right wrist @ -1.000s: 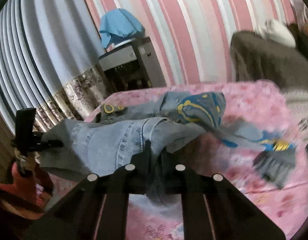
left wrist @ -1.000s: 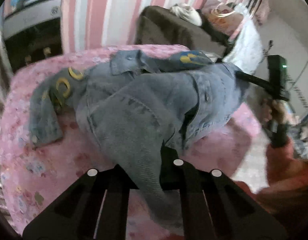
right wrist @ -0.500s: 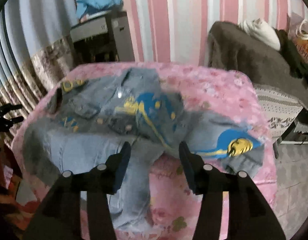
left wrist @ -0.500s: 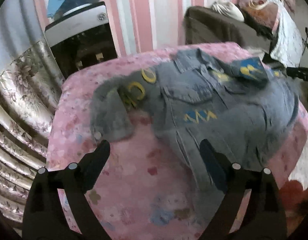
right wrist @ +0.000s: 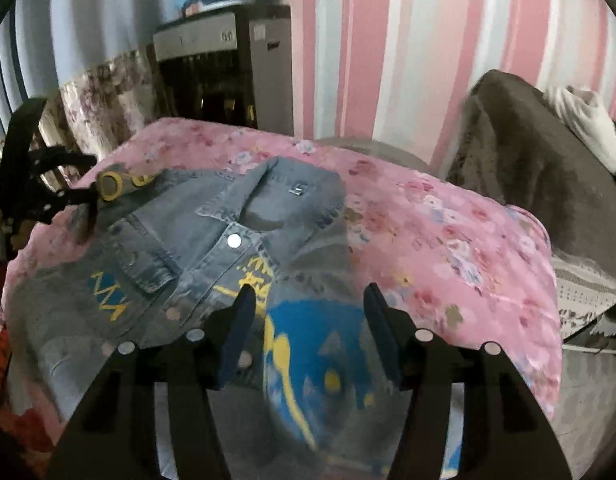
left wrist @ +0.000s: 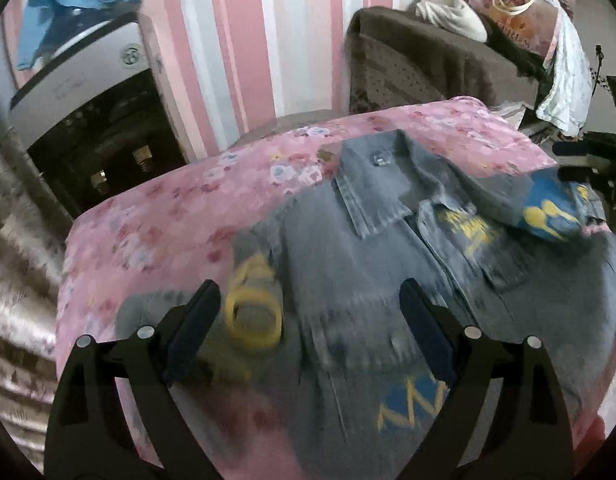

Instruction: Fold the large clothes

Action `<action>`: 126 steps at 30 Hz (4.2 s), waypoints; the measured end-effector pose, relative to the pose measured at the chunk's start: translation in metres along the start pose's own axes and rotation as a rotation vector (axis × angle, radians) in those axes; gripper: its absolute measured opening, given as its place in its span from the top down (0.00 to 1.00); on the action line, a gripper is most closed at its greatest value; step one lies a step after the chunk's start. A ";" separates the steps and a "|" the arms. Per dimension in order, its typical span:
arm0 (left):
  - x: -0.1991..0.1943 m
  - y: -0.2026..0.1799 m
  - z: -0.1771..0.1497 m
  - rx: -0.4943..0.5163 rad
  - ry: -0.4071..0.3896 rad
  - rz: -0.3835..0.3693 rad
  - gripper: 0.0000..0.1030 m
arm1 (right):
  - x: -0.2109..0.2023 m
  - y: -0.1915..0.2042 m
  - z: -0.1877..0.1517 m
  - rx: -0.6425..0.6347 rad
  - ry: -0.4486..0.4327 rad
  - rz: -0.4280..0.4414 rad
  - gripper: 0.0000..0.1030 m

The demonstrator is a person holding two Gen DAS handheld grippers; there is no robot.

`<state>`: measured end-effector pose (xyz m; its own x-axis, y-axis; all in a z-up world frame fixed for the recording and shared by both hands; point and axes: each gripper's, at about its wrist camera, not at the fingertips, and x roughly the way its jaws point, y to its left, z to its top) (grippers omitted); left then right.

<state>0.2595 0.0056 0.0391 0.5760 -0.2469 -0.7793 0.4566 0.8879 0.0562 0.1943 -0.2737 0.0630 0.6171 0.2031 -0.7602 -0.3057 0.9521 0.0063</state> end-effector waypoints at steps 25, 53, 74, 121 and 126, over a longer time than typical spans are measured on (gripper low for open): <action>0.126 0.045 0.011 -0.049 0.201 -0.039 0.90 | 0.116 0.004 -0.016 -0.179 0.297 -0.083 0.89; 0.059 0.061 0.024 -0.194 -0.066 0.267 0.14 | 0.036 -0.133 0.006 0.196 -0.016 -0.282 0.31; -0.012 0.099 -0.125 -0.368 0.034 0.356 0.03 | -0.009 -0.089 -0.102 0.235 -0.077 -0.297 0.24; -0.004 0.108 -0.039 -0.595 0.118 -0.043 0.93 | 0.016 -0.046 -0.045 0.179 -0.161 -0.246 0.19; 0.042 0.032 0.008 -0.382 0.089 0.008 0.93 | 0.015 -0.038 -0.037 0.180 -0.182 -0.235 0.19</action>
<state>0.3038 0.0204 0.0135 0.5100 -0.2196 -0.8317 0.1572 0.9744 -0.1609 0.1881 -0.3154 0.0268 0.7795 -0.0042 -0.6264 -0.0175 0.9994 -0.0285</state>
